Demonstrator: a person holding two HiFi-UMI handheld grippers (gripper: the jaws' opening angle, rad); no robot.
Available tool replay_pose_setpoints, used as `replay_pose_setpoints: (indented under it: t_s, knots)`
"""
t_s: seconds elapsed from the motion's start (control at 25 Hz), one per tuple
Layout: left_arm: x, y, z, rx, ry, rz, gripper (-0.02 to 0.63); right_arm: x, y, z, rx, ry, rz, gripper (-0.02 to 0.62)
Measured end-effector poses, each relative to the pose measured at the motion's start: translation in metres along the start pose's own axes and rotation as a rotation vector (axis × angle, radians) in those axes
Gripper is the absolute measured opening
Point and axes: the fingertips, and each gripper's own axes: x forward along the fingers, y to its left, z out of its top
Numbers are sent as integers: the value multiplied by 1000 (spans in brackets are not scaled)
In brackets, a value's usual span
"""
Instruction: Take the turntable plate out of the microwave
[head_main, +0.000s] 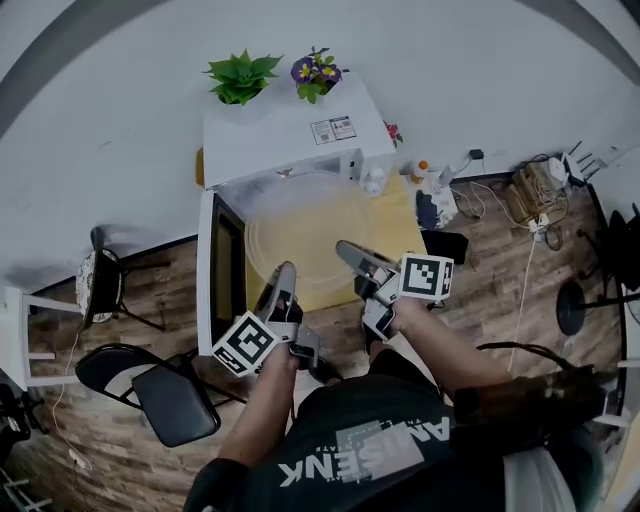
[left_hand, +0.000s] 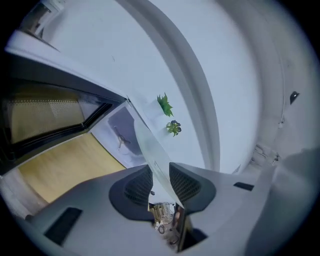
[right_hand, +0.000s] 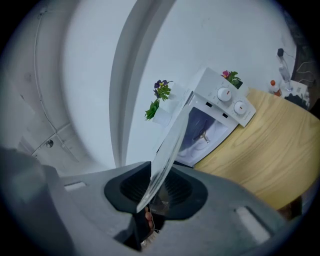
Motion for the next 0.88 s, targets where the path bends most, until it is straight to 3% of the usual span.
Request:
replay_pose_setpoints:
  t_s: [0.08,0.24,0.4,0.52,0.68,0.76,0.88]
  knots:
    - [-6,-13,5,20,5,-3,104,2,26,0,39,-19,92,83]
    - [-11,-32,3,22,-3,-11,104,-17,17,8,-60,19,-49,84]
    - [-15,-46,10,77,-28,19,104,-18,28,17,-65,53,-21,84]
    - [-12,-58,7,38,-44,13,104,-20,34,24,-58,67,1,84]
    - [-10,-72,13,95,-61,19,104,-23,39,32,-56,75,20,86]
    - [-5,-87,8,-21,-86,-40,104,-24,42,35,-50,79,26,86]
    - [-6,-92,6,-26,-98,-36,103,-27,47,38,-52,79,38,87]
